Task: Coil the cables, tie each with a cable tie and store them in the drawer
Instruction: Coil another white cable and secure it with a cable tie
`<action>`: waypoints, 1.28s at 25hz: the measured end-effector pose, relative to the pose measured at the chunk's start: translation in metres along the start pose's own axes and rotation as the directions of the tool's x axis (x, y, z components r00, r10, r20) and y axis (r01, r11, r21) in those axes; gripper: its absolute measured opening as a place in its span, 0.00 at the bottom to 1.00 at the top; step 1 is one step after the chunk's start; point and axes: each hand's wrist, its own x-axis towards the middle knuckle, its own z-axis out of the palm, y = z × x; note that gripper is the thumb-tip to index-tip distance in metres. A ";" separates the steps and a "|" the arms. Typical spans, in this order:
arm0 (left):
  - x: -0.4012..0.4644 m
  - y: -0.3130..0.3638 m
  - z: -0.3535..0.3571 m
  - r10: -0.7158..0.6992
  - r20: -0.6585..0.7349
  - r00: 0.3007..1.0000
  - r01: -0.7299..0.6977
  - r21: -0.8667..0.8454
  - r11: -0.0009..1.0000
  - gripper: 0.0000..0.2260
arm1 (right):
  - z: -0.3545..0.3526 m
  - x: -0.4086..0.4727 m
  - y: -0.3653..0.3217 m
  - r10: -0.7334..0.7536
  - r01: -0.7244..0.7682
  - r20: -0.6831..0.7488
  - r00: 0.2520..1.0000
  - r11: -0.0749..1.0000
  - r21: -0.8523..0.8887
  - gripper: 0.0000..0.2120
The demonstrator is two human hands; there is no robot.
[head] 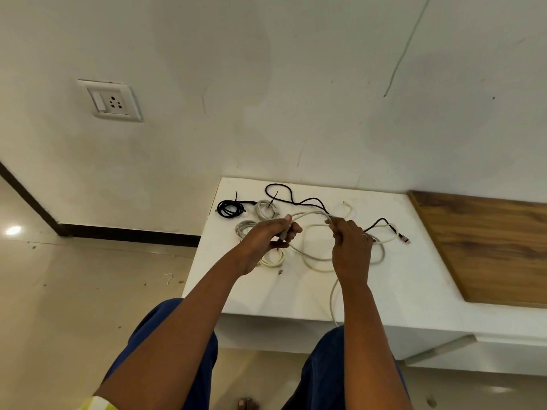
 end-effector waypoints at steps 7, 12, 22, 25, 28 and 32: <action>-0.004 0.009 0.008 -0.121 0.238 0.964 0.156 -0.135 0.978 0.12 | -0.001 -0.003 -0.007 0.027 -0.043 0.086 0.996 0.982 0.184 0.11; -0.004 0.023 0.006 0.016 0.438 0.899 0.286 -0.613 0.736 0.08 | -0.002 -0.006 -0.006 0.130 -0.148 0.268 0.955 0.988 0.046 0.18; 0.008 0.033 -0.019 0.008 -0.292 0.956 -0.287 -0.932 0.220 0.15 | -0.010 -0.001 -0.012 -0.041 0.003 0.238 0.970 0.987 0.161 0.16; 0.012 0.027 -0.012 -0.066 -0.442 0.895 -0.361 -0.802 0.476 0.15 | -0.012 -0.002 -0.020 -0.159 0.085 0.251 0.955 0.955 0.284 0.12; 0.018 0.019 -0.005 -0.056 -0.559 0.827 -0.346 -0.585 0.733 0.11 | -0.012 -0.002 -0.024 -0.183 0.072 0.290 0.939 0.932 0.355 0.08; 0.024 0.002 0.008 0.227 -0.550 0.803 -0.264 0.013 0.964 0.08 | -0.011 -0.004 -0.025 -0.204 0.062 0.305 0.930 0.905 0.420 0.08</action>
